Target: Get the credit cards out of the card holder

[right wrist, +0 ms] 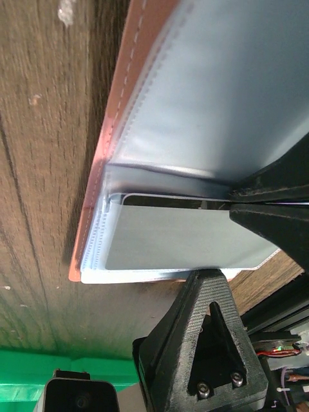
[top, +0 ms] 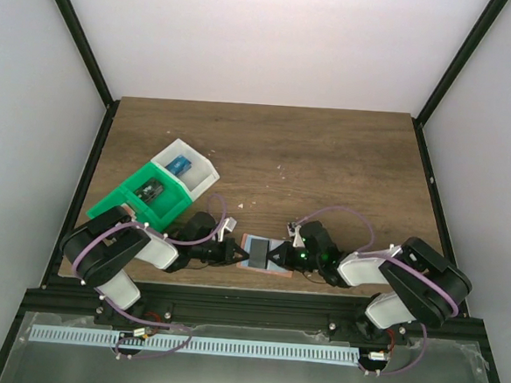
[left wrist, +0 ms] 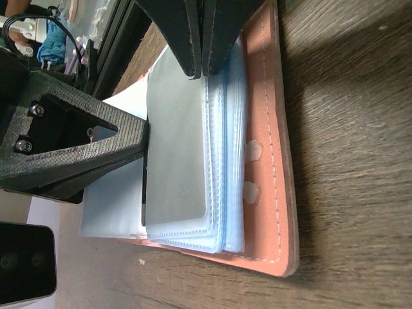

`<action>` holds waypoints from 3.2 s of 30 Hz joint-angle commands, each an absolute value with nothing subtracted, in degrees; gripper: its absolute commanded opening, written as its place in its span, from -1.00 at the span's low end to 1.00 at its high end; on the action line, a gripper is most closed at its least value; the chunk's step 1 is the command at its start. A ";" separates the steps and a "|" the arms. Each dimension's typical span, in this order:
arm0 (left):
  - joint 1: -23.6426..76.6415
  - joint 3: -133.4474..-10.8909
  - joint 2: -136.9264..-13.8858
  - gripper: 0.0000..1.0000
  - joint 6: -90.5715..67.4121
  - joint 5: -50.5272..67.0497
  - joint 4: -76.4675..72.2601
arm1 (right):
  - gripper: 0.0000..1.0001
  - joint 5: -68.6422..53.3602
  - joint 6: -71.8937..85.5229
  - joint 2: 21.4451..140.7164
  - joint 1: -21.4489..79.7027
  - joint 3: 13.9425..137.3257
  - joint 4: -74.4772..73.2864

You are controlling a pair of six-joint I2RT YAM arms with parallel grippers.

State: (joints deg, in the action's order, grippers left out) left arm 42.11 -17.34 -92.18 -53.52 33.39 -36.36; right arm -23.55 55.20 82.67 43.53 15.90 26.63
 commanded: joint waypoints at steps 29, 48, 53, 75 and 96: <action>42.69 -16.54 -93.42 -1.00 -51.21 29.09 -29.79 | -0.94 -26.89 55.34 79.14 41.84 11.43 29.38; 42.79 -16.40 -93.87 -1.00 -51.24 28.71 -29.79 | -0.99 -25.61 56.29 76.29 41.33 9.84 28.89; 42.72 -16.39 -93.84 -1.00 -51.33 28.74 -29.84 | -0.76 -26.21 57.08 77.86 41.38 10.26 29.76; 42.94 -16.11 -94.66 -1.00 -51.93 29.10 -31.27 | -0.77 -26.26 58.06 81.78 41.33 12.13 32.40; 42.95 -15.02 -97.43 -1.00 -52.65 29.80 -35.33 | -0.94 -25.32 56.64 75.73 39.39 9.34 27.92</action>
State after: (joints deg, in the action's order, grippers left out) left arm 42.70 -16.93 -95.11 -53.06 33.23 -41.52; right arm -26.52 57.74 75.72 40.23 10.02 29.32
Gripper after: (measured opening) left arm 0.013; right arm 0.038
